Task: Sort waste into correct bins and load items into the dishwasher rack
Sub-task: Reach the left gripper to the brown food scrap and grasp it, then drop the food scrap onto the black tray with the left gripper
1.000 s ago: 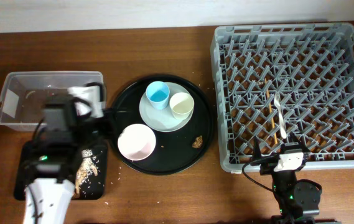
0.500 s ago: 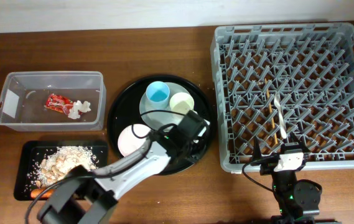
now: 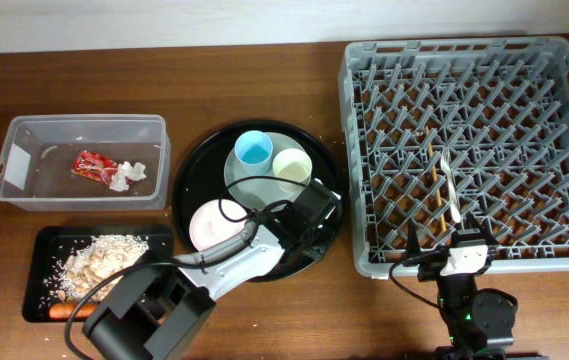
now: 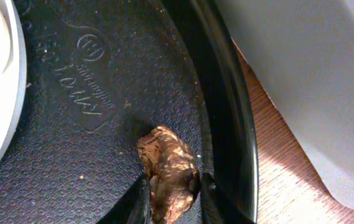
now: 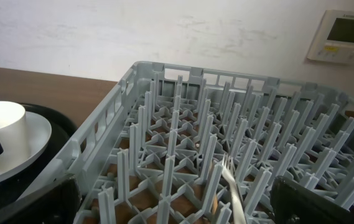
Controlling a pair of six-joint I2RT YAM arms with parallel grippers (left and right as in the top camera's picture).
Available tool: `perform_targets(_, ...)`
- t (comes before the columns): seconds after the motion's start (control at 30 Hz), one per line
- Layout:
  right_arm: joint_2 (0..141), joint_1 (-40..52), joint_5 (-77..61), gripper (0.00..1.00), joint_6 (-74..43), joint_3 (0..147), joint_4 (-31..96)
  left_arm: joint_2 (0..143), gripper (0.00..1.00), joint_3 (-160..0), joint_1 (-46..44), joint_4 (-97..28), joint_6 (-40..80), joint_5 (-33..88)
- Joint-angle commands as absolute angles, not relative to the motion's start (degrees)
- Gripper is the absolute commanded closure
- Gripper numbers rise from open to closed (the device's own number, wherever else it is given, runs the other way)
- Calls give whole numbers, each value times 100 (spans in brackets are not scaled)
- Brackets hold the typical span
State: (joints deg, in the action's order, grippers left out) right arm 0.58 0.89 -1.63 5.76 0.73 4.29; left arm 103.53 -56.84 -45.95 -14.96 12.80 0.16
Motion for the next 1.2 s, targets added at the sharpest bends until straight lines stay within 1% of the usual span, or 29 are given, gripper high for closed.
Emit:
perform_targets(0.0, 21, 58, -193, 1, 558, 32, 434, 10414, 82, -5728, -4613, -1457, 1229, -25)
perform_targets(0.03, 21, 58, -193, 1, 558, 32, 434, 10412, 89, -5728, -4613, -1415, 1229, -23)
perform_targets(0.1, 19, 58, -193, 1, 558, 32, 434, 10359, 94, -5756, -4613, -1398, 1232, -23)
perform_targets(0.2, 21, 58, -193, 1, 558, 32, 434, 9922, 96, -5760, -4613, -1487, 1315, -25)
perform_targets(0.3, 21, 58, -193, 1, 558, 32, 434, 9061, 98, -5760, -4606, -1815, 1341, -56)
perform_targets(0.37, 21, 58, -193, 1, 558, 32, 432, 8394, 99, -5760, -4582, -2296, 1444, -478)
perform_targets(0.43, 21, 58, -193, 1, 558, 32, 434, 7686, 99, -5760, -4338, -3249, 2001, -1216)
perform_targets(0.47, 21, 58, -193, 1, 558, 32, 434, 7500, 99, -5760, -4171, -3627, 2239, -1389)
perform_targets(0.5, 21, 58, -193, 1, 558, 32, 434, 7306, 99, -5760, -3913, -4069, 2491, -1540)
perform_targets(0.53, 21, 58, -193, 1, 558, 32, 434, 7057, 99, -5760, -3437, -4696, 2849, -1634)
perform_targets(0.6, 21, 58, -193, 1, 558, 32, 434, 6812, 99, -5758, -2536, -5426, 3022, -1632)
perform_targets(0.63, 21, 58, -196, 1, 558, 32, 432, 6783, 99, -5758, -2091, -5596, 3020, -1634)
perform_targets(0.7, 21, 58, -193, 1, 558, 32, 432, 6790, 99, -5695, -1142, -5658, 3020, -1629)
perform_targets(0.8, 21, 58, -193, 1, 558, 32, 434, 6790, 99, -5446, -134, -5559, 3020, -1636)
perform_targets(0.87, 21, 58, -193, 1, 556, 32, 434, 6790, 99, -4974, 469, -5199, 3020, -1632)
perform_targets(0.93, 19, 58, -193, 1, 558, 32, 432, 6790, 99, -4495, 790, -4720, 3022, -1573)
perform_targets(0.97, 21, 58, -193, 1, 558, 32, 434, 6790, 99, -4226, 939, -4493, 3020, -1566)
perform_targets(1.03, 21, 58, -193, 1, 558, 32, 432, 6777, 91, -4176, 1020, -4429, 3015, -1564)
perform_targets(1.07, 21, 58, -193, 1, 558, 32, 434, 6772, 89, -4241, 1020, -4438, 2965, -1511)
perform_targets(1.13, 21, 58, -196, 1, 558, 32, 434, 6766, 75, -4576, 1020, -4534, 2508, -1031)
perform_targets(1.17, 21, 58, -193, 1, 558, 32, 434, 6729, 71, -4936, 1017, -4746, 2209, -462)
